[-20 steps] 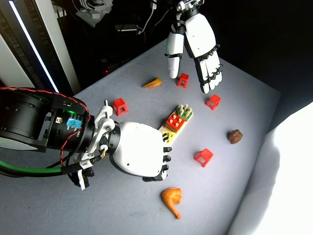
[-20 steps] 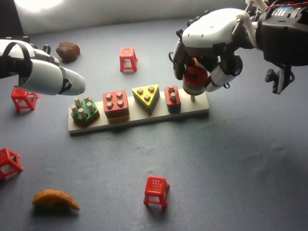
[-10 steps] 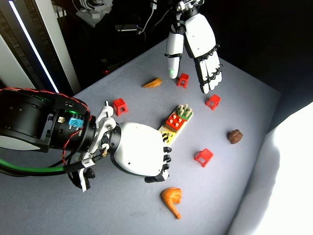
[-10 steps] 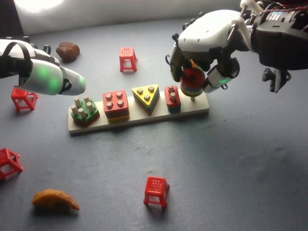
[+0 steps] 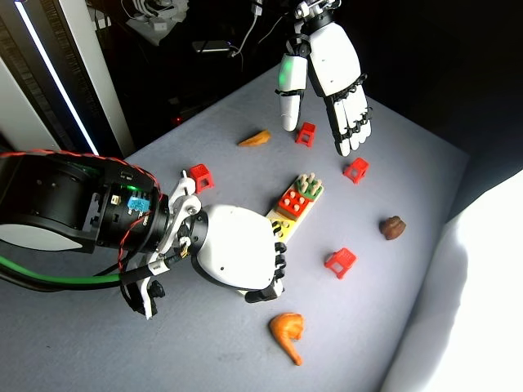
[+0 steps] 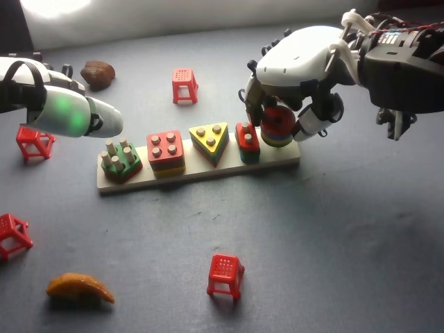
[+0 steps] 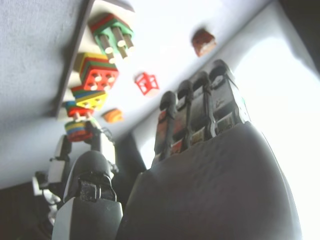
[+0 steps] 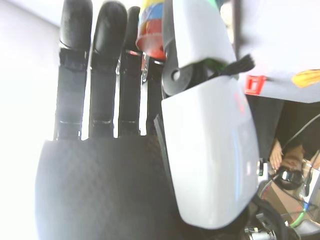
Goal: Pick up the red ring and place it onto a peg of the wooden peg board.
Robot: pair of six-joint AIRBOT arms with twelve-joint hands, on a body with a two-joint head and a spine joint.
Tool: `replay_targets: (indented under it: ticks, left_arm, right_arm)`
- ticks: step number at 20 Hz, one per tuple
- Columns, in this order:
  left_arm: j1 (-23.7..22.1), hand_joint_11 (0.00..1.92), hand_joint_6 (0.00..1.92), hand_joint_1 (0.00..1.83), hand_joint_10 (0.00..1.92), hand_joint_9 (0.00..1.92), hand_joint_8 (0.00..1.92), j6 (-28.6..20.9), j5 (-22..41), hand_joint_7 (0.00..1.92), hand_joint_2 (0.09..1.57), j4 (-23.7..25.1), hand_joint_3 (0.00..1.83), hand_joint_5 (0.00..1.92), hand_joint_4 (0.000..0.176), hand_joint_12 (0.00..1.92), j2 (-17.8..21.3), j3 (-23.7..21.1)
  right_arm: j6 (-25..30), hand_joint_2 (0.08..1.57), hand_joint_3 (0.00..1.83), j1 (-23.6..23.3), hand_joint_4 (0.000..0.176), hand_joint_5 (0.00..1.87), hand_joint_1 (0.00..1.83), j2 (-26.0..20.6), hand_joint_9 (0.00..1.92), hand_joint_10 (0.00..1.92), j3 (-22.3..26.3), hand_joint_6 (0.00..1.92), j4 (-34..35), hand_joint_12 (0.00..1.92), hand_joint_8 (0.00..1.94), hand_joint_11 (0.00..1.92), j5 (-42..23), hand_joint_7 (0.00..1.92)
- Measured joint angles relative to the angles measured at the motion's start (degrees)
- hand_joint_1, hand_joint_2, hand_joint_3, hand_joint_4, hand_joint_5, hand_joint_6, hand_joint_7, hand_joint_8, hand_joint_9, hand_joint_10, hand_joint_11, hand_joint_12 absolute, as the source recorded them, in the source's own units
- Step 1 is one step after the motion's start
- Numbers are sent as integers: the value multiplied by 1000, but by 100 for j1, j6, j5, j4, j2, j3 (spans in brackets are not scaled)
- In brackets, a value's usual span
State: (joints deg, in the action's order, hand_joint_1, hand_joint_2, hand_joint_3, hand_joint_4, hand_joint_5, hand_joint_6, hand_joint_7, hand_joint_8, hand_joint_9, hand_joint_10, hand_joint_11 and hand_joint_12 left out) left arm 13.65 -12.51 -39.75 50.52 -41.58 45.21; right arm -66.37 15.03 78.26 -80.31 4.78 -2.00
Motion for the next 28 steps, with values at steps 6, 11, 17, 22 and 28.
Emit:
replay_targets:
  ticks: [6,11,17,22,28]
  left_arm:
    - [2,0,7,0,6,33,9,0,-2,92,1237,0,0,130,0,0,0,0]
    - [2,0,0,0,1,12,0,0,0,58,1238,0,0,109,0,0,0,0]
    - [2,0,3,0,2,20,6,0,-4,78,1239,0,1,120,0,0,0,0]
    - [2,0,4,0,1,18,3,0,0,76,1235,0,0,125,0,0,0,0]
    - [2,0,5,0,3,16,3,2,-2,77,1245,-2,3,132,0,0,2,0]
  right_arm:
    - [-22,1027,0,24,0,596,1103,44,740,121,-22,164,-103,824,149,490,-61,709]
    - [-61,997,4,31,0,337,899,44,460,0,-33,0,-101,645,0,202,-96,441]
    - [-76,978,0,28,0,197,709,-278,281,0,164,0,-114,735,0,3,-7,263]
    - [-76,957,0,-72,0,85,667,-1408,169,0,1137,0,-116,548,1,0,92,147]
    - [-48,1036,18,-334,0,798,219,-2935,850,1894,2402,1850,181,1907,1906,905,37,850]
